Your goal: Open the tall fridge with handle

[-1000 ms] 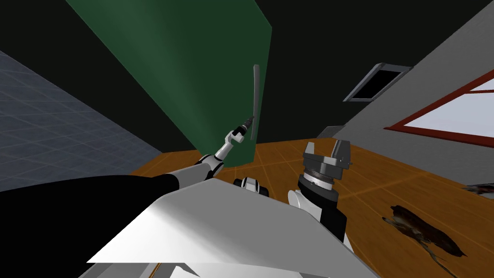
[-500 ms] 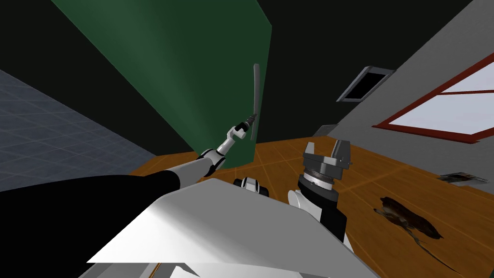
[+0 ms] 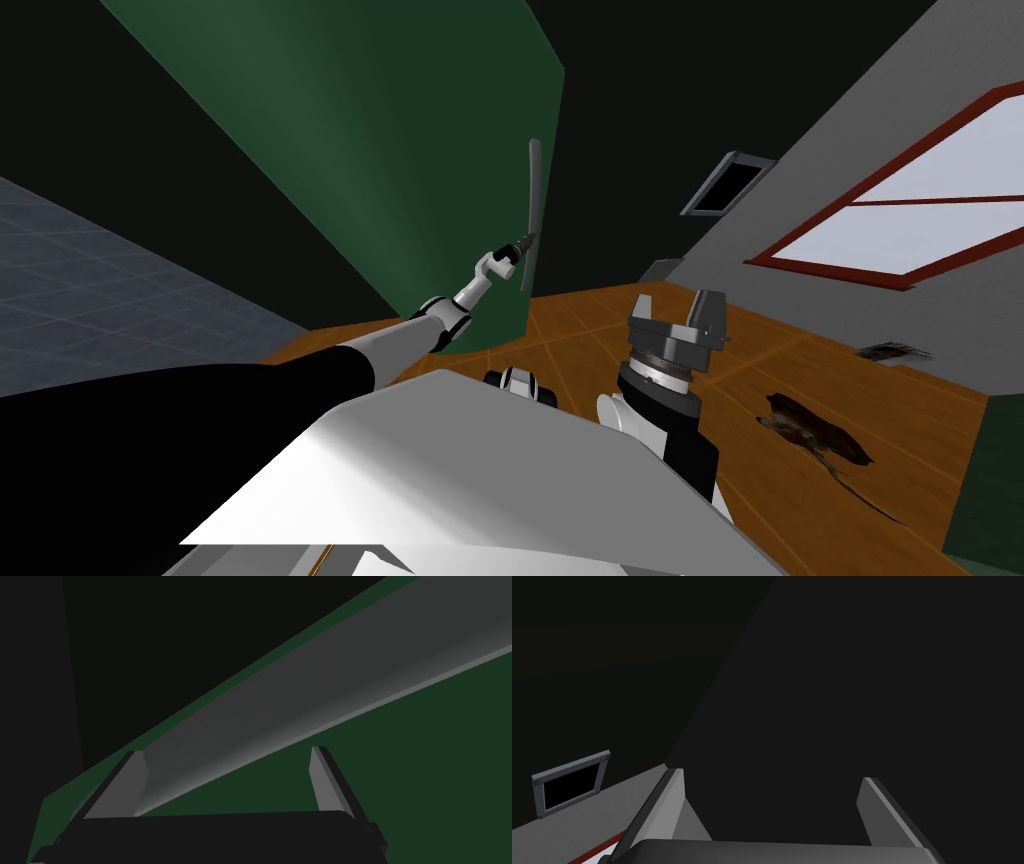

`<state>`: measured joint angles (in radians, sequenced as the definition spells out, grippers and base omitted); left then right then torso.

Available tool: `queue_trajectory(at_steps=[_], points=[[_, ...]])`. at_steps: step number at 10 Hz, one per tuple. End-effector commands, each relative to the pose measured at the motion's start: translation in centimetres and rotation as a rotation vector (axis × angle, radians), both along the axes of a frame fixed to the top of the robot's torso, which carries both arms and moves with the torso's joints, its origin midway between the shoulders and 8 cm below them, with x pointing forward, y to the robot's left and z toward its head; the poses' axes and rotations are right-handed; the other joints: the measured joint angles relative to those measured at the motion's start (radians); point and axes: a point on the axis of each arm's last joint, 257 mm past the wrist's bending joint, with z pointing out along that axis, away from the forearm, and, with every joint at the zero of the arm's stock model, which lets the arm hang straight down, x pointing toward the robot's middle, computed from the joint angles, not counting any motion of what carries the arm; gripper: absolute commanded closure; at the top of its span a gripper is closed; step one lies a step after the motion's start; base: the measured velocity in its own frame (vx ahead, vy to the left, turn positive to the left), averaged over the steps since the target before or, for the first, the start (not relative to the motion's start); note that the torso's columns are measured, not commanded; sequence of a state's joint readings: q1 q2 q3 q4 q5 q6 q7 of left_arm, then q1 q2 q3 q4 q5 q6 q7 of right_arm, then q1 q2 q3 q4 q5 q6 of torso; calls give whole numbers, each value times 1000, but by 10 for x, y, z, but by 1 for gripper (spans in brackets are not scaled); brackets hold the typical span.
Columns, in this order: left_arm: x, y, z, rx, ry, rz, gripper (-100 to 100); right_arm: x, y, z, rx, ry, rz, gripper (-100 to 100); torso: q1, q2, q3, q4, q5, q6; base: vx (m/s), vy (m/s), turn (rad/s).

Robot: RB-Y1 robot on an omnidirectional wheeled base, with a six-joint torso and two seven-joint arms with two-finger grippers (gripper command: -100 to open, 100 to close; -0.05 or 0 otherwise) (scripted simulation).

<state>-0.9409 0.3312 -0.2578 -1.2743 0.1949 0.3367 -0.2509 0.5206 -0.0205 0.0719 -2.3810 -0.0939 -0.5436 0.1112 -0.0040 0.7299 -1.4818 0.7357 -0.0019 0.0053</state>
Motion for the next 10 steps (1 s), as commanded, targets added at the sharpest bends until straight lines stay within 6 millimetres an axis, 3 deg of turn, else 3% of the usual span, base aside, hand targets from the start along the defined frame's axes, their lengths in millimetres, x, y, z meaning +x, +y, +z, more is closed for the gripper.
queue_trajectory(at_steps=[1,2,4,5,6,8,9,10], points=[[3,-9,25,26,-11,3,-100,0,0,0,0,0,0,0,-1,-1,0,0,0,-2,7,26,-4],[14,-3,14,69,38,32,-100,0,0,0,0,0,0,0,-2,2,2,1,0,-4,16,44,-127],[13,-11,36,71,10,25,-100,0,0,0,0,0,0,0,1,7,5,2,1,-3,1,36,-49],[24,-5,29,113,55,58,-100,0,0,0,0,0,0,0,1,8,6,2,1,-4,-7,41,-132],[22,-10,45,113,33,52,-100,0,0,0,0,0,0,0,1,8,6,2,1,-2,-12,48,-90],[30,-5,42,152,70,83,-100,0,0,0,0,0,0,0,1,8,6,3,1,-4,-7,28,-58],[29,-9,57,152,51,81,-100,0,0,0,0,0,0,0,1,8,5,2,1,-3,-12,45,-88],[37,0,48,187,95,115,-100,0,0,0,0,0,0,0,1,8,5,3,0,-3,-12,52,-125]])
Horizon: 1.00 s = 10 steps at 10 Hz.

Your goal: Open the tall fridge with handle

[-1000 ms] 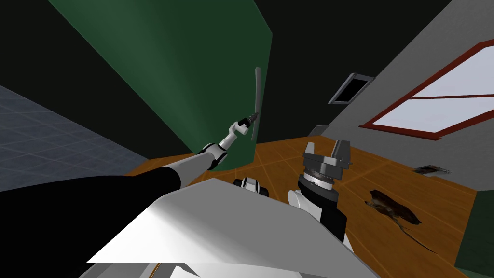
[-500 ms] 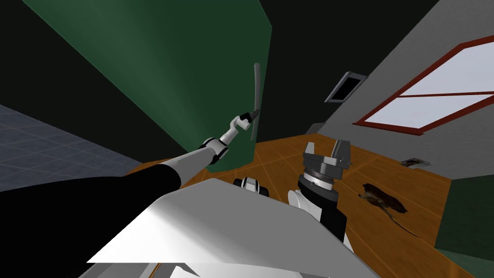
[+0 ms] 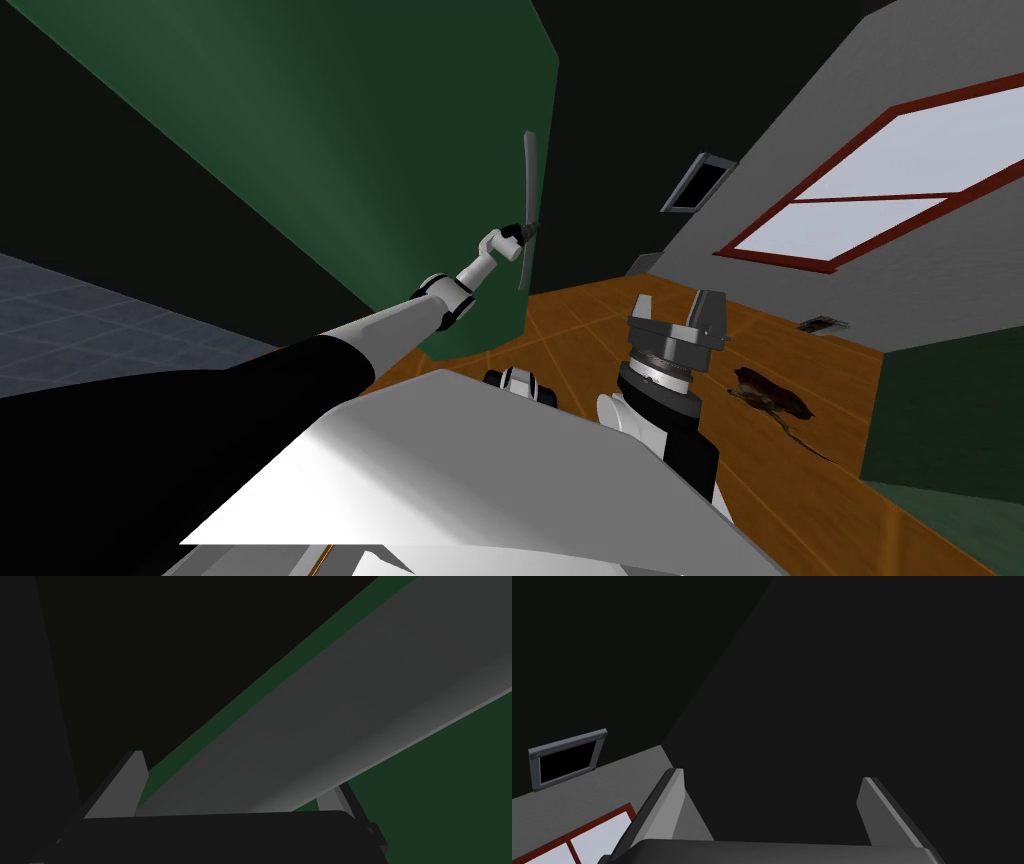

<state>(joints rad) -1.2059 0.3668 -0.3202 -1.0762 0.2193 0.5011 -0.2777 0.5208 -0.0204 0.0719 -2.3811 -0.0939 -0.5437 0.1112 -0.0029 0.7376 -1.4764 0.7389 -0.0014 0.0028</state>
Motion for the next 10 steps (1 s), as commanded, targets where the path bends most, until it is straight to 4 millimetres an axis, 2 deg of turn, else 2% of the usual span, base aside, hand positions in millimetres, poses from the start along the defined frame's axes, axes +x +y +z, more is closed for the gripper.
queue_trajectory(at_steps=[1,2,3,4,5,7,8,9,10], points=[[5,0,16,41,19,32,-100,0,0,0,0,0,0,0,0,1,0,0,0,0,-11,47,-69],[11,8,9,74,57,67,-100,0,0,0,0,0,0,0,-1,1,1,1,0,0,-11,48,-146],[9,4,28,74,36,64,-100,0,0,0,0,0,0,0,-1,1,1,0,0,0,-8,38,-78],[9,2,32,73,30,63,-100,0,0,0,0,0,0,0,-1,1,1,1,0,-1,-2,12,10],[12,9,27,103,62,93,-100,0,0,0,0,0,0,0,-2,1,1,1,-1,-1,-11,17,-88],[12,7,43,103,47,97,-100,0,0,0,0,0,0,0,-3,0,0,2,-2,1,-13,22,-45],[16,19,43,130,79,138,-100,0,0,0,0,0,0,0,-3,0,0,2,-2,1,-18,21,-104],[13,14,56,129,62,133,-100,0,0,0,0,0,0,0,-4,-1,-1,3,-2,3,-14,26,-92],[13,14,56,129,62,133,-100,0,0,0,0,0,0,0,-4,0,-1,4,-2,2,5,12,7]])
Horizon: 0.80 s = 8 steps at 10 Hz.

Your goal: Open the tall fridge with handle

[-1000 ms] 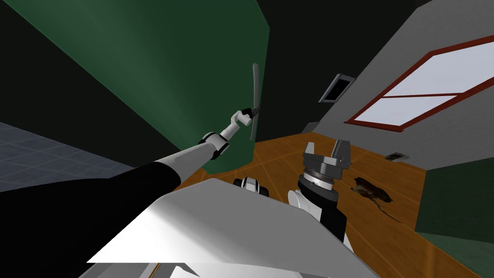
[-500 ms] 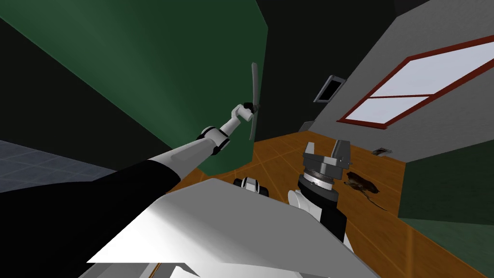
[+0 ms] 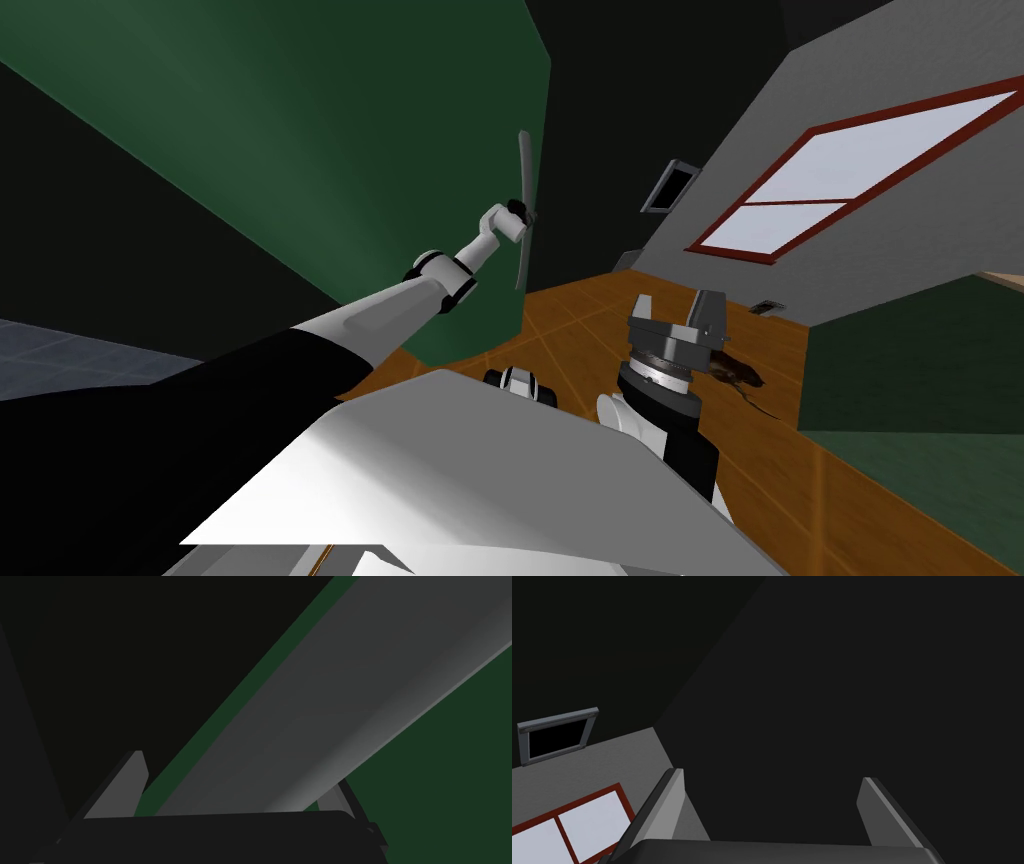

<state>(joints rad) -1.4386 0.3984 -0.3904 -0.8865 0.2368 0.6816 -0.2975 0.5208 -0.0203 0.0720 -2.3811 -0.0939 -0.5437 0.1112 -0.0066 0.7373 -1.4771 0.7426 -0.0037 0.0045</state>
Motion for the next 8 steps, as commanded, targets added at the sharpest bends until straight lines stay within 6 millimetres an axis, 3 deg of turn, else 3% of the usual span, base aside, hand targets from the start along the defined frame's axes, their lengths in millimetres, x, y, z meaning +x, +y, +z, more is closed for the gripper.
queue_trajectory(at_steps=[1,5,6,7,8], points=[[0,2,15,26,5,27,-100,0,0,0,0,0,0,0,0,1,1,-1,0,-1,-3,15,-81],[-1,11,40,45,6,71,-100,0,0,0,0,0,0,0,-1,1,0,1,-1,1,-10,16,-61],[0,26,40,62,32,114,-100,0,0,0,0,0,0,0,0,1,0,-1,0,0,-2,19,-117],[-3,21,52,62,16,108,-100,0,0,0,0,0,0,0,0,1,1,-1,0,0,-6,19,-42],[-2,36,54,76,39,150,-100,0,0,0,0,0,0,0,0,2,2,-1,0,0,-5,19,-89]])
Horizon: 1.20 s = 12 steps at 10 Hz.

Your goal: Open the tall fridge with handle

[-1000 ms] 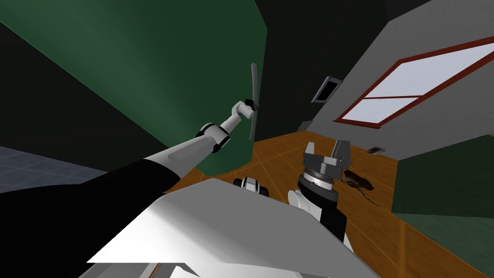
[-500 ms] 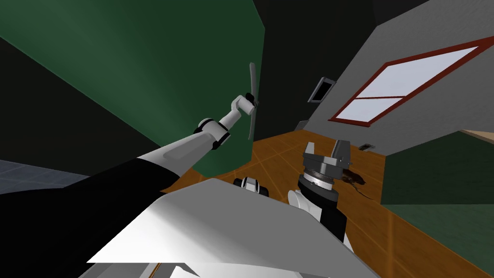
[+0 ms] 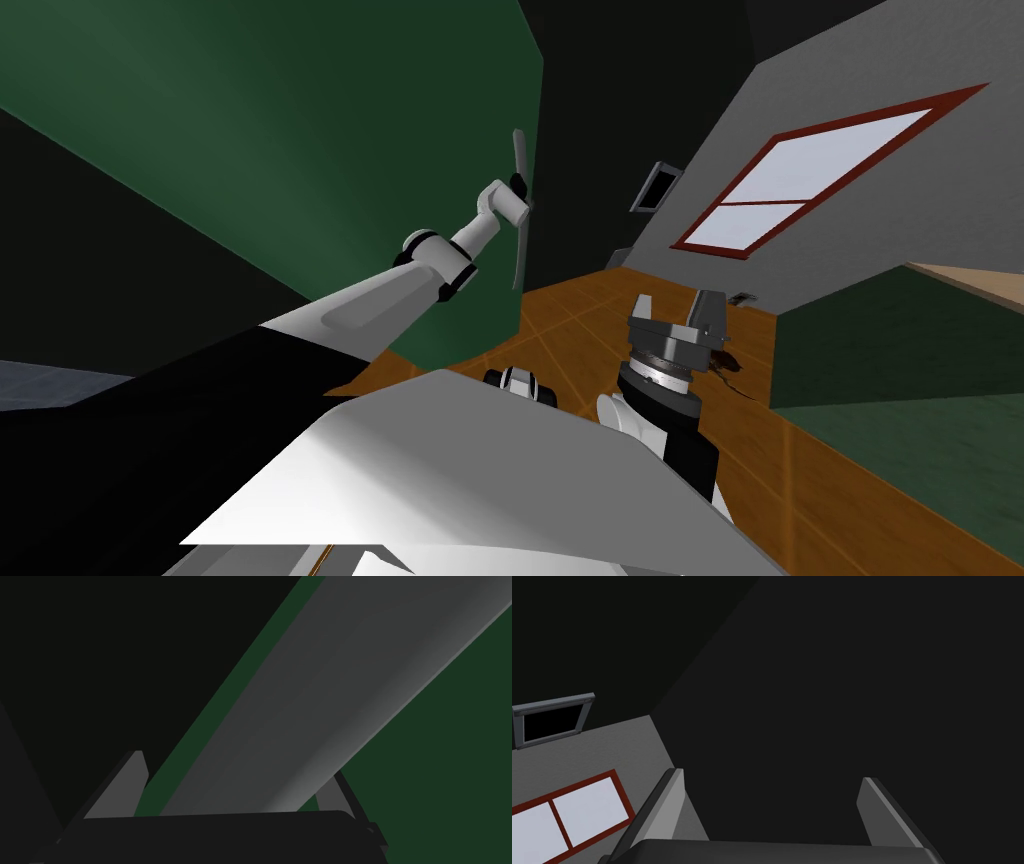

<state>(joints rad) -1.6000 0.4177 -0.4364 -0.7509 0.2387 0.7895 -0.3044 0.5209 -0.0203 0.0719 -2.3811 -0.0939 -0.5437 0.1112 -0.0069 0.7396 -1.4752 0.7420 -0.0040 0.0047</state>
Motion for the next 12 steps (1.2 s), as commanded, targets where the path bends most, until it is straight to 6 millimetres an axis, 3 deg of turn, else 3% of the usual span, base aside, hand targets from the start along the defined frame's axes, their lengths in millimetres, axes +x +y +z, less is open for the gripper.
queue_trajectory(at_steps=[1,3,4,5,7,12], points=[[-4,7,24,14,-8,31,-100,0,0,0,0,0,0,0,0,1,1,0,0,0,-6,16,-61],[-8,30,39,33,15,103,-100,0,0,0,0,0,0,0,1,1,1,-1,1,-1,-10,17,-115],[-10,28,47,33,4,99,-100,0,0,0,0,0,0,0,2,1,1,0,1,-1,-11,17,-43],[-14,38,57,38,9,129,-100,0,0,0,0,0,0,0,2,1,1,-1,1,-2,-7,13,-68],[-14,38,57,38,9,129,-100,0,0,0,0,0,0,0,5,0,0,-3,3,-4,-2,4,-20],[-28,68,89,45,16,214,-100,0,0,0,0,0,0,0,6,6,4,3,3,-6,-6,12,-59]])
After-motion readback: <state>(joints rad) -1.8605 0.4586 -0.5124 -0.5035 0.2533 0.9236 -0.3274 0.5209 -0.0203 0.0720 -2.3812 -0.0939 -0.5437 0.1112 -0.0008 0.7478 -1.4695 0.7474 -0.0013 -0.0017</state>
